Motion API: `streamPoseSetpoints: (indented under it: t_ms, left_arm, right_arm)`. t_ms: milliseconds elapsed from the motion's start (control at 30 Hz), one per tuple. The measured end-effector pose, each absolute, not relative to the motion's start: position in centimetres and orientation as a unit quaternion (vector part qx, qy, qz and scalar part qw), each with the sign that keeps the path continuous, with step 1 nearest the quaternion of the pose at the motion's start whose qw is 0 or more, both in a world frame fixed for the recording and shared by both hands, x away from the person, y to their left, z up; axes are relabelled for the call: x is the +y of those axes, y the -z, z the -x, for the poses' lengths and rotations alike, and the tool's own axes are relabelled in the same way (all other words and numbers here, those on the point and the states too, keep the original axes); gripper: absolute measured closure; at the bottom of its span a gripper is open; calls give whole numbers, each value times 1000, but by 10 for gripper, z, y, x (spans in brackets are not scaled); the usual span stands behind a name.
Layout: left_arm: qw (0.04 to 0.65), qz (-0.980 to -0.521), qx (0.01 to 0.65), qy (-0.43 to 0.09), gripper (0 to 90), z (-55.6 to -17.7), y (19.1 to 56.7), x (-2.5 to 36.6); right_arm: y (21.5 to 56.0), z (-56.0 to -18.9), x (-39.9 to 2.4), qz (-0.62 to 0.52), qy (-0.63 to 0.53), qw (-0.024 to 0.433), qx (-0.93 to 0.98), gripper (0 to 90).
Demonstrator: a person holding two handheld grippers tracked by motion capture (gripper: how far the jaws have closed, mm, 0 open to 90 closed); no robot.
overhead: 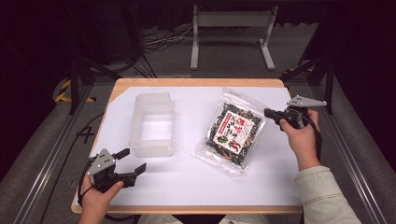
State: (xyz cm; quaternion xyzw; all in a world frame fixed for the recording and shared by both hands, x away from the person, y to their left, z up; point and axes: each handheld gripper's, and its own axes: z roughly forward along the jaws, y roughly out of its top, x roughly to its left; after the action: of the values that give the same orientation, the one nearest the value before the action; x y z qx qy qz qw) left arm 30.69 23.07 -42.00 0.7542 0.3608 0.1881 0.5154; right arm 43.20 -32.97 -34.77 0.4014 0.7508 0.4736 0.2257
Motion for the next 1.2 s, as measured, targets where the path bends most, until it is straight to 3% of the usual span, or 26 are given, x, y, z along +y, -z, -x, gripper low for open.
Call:
streamPoseSetpoints:
  t_ms: [367,700,1200]
  left_arm:
    - [518,-757,342,-202,143,-307,419,229]
    - [523,-752,340,-213,146,-306,416,230]
    - [535,-746,332,-216,143,-311,405,220]
  right_arm:
    - [307,-410,-328,-357,-526,233,736,900]
    - [285,-397,-325,-313,-570,214,729,900]
    - [256,-378,-313,-260,-584,228,735,900]
